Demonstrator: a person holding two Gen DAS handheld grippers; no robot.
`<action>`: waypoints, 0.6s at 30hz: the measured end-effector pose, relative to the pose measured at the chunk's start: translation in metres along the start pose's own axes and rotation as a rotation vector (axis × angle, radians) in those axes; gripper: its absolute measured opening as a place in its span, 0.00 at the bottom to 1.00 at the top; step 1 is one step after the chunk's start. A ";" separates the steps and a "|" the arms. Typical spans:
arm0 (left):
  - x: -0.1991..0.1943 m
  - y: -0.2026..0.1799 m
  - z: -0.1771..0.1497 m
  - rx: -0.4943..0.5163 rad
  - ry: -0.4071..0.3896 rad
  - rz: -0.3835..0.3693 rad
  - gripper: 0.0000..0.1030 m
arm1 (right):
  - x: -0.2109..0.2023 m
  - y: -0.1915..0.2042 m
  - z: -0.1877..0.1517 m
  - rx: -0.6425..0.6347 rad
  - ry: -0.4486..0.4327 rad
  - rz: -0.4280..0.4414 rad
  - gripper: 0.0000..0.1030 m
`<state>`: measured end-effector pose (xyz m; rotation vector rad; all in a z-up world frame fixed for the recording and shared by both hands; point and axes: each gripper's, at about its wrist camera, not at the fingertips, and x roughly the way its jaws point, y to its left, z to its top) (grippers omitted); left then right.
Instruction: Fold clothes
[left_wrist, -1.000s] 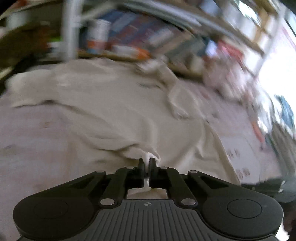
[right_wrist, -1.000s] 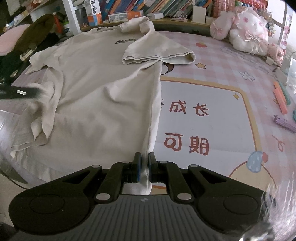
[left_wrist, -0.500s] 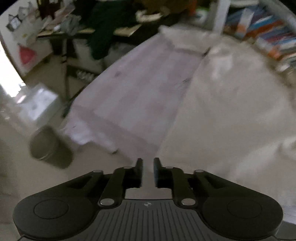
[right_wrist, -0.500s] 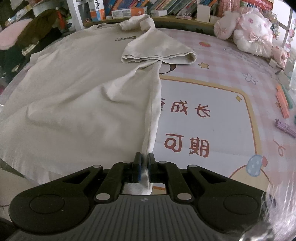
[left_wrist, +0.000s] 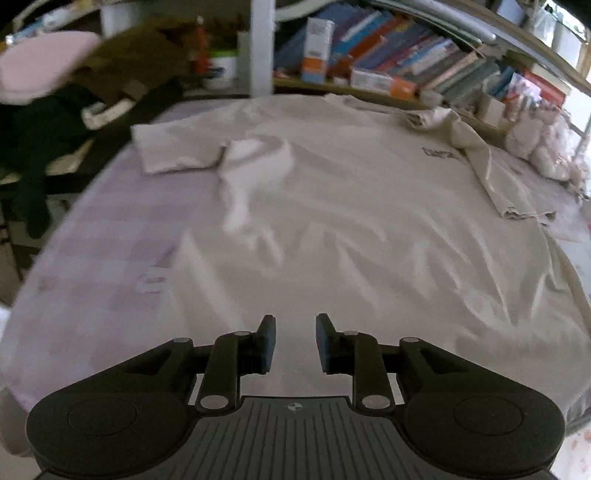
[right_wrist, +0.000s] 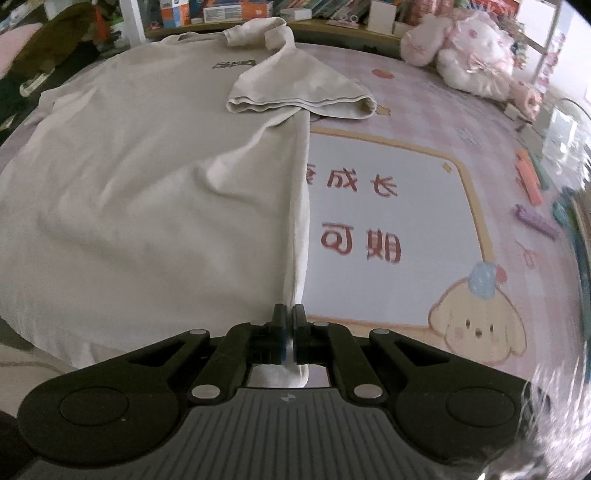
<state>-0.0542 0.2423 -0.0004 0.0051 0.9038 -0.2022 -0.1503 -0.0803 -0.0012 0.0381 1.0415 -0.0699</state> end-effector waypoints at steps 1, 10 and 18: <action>0.002 0.000 0.000 0.004 0.007 -0.013 0.24 | -0.002 0.002 -0.003 0.010 0.002 -0.007 0.03; 0.020 0.014 0.008 0.052 0.062 -0.093 0.24 | -0.010 0.015 -0.011 0.097 0.023 -0.053 0.03; 0.017 0.020 0.004 0.076 0.059 -0.131 0.25 | -0.011 0.017 -0.005 0.154 0.030 -0.097 0.06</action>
